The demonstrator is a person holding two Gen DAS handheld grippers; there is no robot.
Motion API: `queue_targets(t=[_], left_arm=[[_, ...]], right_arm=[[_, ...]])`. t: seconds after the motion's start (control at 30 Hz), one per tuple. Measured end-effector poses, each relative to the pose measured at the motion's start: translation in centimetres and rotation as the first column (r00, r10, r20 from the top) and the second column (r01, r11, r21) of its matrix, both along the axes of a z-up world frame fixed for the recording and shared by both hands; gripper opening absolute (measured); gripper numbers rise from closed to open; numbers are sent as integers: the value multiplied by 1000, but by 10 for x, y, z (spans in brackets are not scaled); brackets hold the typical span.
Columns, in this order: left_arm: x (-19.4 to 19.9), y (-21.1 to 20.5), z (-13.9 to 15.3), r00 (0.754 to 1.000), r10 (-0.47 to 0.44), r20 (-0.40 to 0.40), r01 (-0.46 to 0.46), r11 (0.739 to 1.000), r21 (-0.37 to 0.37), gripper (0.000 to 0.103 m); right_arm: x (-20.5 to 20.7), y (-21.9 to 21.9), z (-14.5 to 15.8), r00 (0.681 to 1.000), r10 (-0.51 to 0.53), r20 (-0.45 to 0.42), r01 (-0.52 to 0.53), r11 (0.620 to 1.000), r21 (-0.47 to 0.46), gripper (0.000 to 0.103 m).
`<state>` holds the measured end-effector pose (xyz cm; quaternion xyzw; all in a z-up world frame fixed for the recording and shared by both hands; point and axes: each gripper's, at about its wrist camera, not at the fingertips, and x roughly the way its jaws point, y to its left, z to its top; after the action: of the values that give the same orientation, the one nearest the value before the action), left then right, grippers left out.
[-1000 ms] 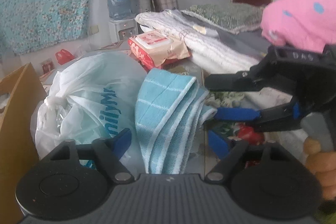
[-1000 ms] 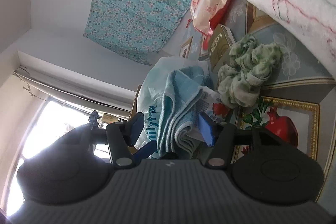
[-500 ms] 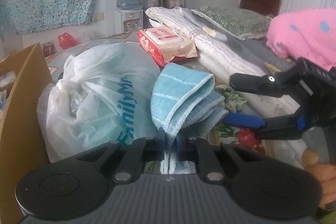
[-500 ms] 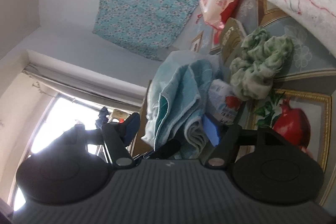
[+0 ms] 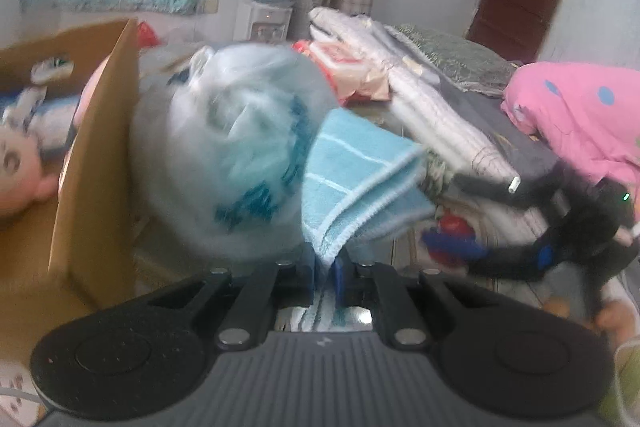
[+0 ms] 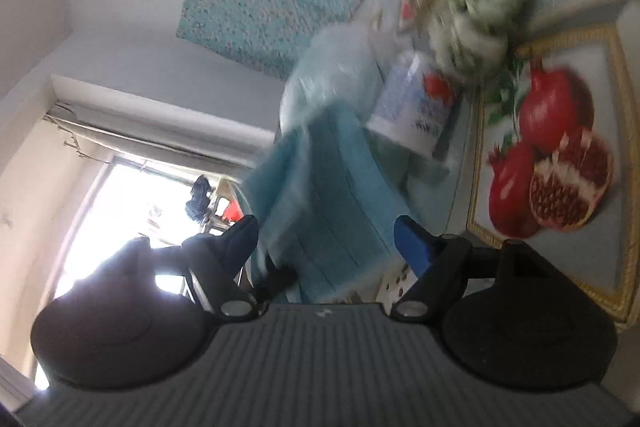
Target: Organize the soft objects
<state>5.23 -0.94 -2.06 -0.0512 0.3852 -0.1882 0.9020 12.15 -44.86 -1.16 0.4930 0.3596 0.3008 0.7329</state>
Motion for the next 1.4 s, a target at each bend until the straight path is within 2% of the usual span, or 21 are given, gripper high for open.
queue_targets(t=[0.1,0.23,0.33,0.4,0.5,0.63,0.73,0.83,0.9,0.93,1.03,1.23,1.37,1.4], left_arm=[[-9,7,-9,1000,5,-23,-6,1000,-12,10],[-19,12,-15,999,21,-39,-21,1000,8,10],[-25,14,-19,998,25,-49,-24,999,25,10],[-26,12,-22,998,25,-55,-22,999,49,10],[-29,10,-27,998,12,-56,-9,998,64,12],[-30,10,-29,999,-1,-50,4,998,64,14],[-30,10,-30,999,-11,-53,15,998,64,20],[-30,11,-29,998,-18,-52,21,998,56,36],[-31,13,-27,999,-7,-46,9,999,46,72],[-33,15,-25,1000,0,-30,1,999,40,75],[-34,16,-19,1000,-12,-2,12,1000,25,77],[-17,12,-20,999,-3,-34,3,1000,-7,76],[-3,7,-29,998,9,-69,-10,1000,-13,65],[0,6,-31,997,10,-71,-10,1000,-12,59]], right_arm=[[-1,1,12,1000,-1,24,2,1000,-22,73],[-4,18,22,999,37,30,-36,998,-41,72],[-5,27,24,997,73,34,-72,997,-20,67],[-3,37,26,994,102,39,-102,995,-9,59],[1,49,33,989,133,60,-132,991,-11,56],[6,61,37,984,168,64,-168,986,5,55],[10,69,29,980,196,31,-196,981,-13,55],[15,76,12,979,197,-58,-201,976,-77,55],[16,76,-3,975,189,-120,-200,976,-87,56],[16,75,-9,972,185,-148,-199,976,-86,56],[15,72,-16,969,180,-168,-194,978,-71,55],[12,66,-16,969,170,-182,-184,981,-65,55],[12,60,-18,969,160,-189,-172,984,-51,55],[12,58,-19,969,159,-189,-171,984,-48,55]])
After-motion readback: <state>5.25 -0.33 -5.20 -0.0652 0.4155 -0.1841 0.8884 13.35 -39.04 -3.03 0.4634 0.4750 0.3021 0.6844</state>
